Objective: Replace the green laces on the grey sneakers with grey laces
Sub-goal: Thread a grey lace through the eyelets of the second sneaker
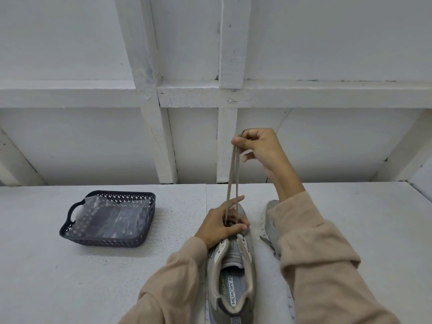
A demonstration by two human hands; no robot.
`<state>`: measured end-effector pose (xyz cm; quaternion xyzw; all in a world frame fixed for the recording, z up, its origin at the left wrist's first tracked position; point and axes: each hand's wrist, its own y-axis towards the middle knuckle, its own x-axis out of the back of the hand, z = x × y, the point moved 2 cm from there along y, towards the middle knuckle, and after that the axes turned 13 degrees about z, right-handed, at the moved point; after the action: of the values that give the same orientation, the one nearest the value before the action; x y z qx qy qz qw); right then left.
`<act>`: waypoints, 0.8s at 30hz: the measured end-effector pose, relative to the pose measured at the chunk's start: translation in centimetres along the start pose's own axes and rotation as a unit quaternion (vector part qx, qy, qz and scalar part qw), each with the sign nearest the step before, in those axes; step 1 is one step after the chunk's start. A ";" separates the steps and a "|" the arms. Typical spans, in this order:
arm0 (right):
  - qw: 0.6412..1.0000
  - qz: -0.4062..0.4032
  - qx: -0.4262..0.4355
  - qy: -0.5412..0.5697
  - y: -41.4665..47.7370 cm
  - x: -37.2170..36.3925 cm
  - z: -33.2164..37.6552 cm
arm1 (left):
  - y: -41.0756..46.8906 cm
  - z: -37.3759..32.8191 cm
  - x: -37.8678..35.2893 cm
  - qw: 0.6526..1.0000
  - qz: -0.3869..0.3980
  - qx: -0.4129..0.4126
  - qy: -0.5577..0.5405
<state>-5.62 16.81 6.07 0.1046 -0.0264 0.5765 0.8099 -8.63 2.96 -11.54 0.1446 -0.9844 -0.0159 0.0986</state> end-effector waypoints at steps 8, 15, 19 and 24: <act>0.998 -0.019 -0.041 0.050 3.1 -2.2 -4.5 | -0.2 0.5 0.3 0.999 -0.048 0.005 0.011; 0.929 0.118 -0.252 -0.242 1.5 -1.0 -9.8 | 0.0 0.8 0.3 0.998 -0.058 0.023 -0.031; 0.958 0.077 -0.191 -0.201 -1.9 0.0 -9.2 | 0.2 1.0 0.4 0.997 -0.060 0.019 -0.043; 0.947 0.068 -0.231 -0.214 -6.5 0.1 -9.0 | 0.2 1.3 0.6 0.998 -0.065 0.012 -0.019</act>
<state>-0.15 16.68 -3.58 0.0334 -0.3386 0.5728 0.7458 -9.47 3.01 -12.66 0.2087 -0.9748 -0.0130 0.0772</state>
